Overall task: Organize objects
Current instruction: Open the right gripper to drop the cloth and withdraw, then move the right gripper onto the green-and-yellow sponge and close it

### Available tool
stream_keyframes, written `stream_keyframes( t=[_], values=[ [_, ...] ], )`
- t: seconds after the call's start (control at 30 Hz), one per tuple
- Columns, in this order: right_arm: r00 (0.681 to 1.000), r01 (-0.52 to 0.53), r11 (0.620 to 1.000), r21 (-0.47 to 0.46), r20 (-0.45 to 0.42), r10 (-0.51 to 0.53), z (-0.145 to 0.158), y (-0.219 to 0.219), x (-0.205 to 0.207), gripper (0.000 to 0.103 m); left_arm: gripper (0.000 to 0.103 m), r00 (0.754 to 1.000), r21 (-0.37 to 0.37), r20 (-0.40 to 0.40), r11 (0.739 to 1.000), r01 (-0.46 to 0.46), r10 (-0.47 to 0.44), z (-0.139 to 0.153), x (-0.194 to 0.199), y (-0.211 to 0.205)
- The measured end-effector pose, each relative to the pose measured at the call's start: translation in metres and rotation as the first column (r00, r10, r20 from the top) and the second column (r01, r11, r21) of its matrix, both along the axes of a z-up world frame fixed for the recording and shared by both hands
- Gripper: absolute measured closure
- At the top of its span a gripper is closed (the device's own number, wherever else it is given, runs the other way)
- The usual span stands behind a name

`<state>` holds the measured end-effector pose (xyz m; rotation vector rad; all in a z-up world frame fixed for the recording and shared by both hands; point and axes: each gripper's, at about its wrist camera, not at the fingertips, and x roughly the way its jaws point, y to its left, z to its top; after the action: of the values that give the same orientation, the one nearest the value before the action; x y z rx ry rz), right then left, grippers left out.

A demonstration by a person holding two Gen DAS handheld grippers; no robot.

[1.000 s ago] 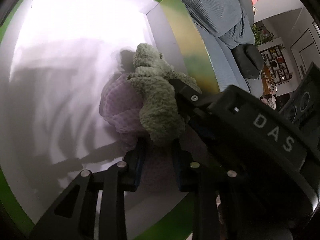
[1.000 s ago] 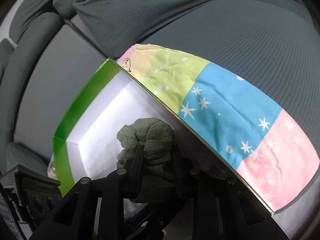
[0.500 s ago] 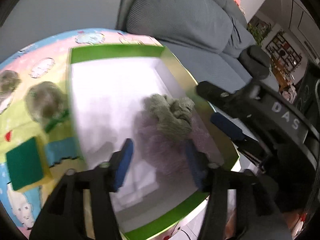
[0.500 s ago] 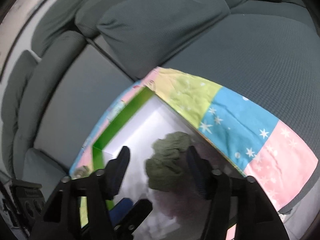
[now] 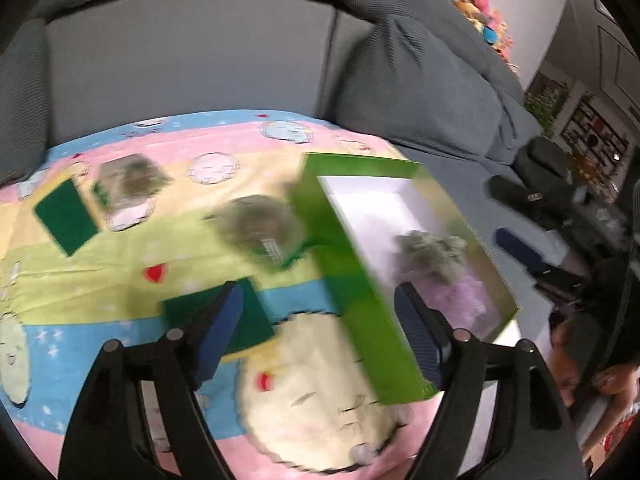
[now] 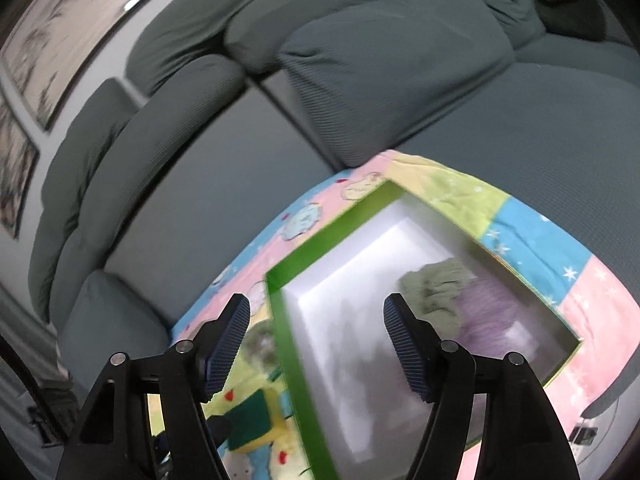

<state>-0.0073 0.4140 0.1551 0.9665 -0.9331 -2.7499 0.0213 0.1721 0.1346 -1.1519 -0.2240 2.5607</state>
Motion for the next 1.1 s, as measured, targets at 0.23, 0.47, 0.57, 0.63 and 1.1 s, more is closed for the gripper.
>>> stream_keyframes(
  t=[0.23,0.47,0.57,0.63,1.1],
  values=[
    [0.988,-0.151,0.988,0.040,-0.016,0.151,0.013,-0.055,-0.001,0.029,0.024,0.994,0.014,0.019,0.994,-0.108,0.108,-0.020,0.004,-0.067],
    [0.951,-0.307,0.949,0.079,0.078,0.301,-0.002,-0.119,-0.019,0.028,0.024,0.981,0.100,0.128,0.982,-0.158,0.145,-0.055,-0.004,-0.098],
    [0.931,-0.354,0.932,0.071,0.125,0.344,-0.014,-0.138,-0.025,0.028,0.024,0.978,0.130,0.177,0.982,-0.139,0.115,-0.065,-0.006,-0.099],
    [0.923,-0.368,0.927,0.073,0.155,0.353,-0.022,-0.147,-0.027,0.028,0.024,0.975,0.156,0.202,0.979,-0.128,0.096,-0.069,-0.007,-0.097],
    [0.869,-0.413,0.906,0.095,0.340,0.360,-0.071,-0.165,-0.044,0.028,0.024,0.958,0.181,0.285,0.980,-0.087,0.032,-0.094,-0.016,-0.081]
  ],
)
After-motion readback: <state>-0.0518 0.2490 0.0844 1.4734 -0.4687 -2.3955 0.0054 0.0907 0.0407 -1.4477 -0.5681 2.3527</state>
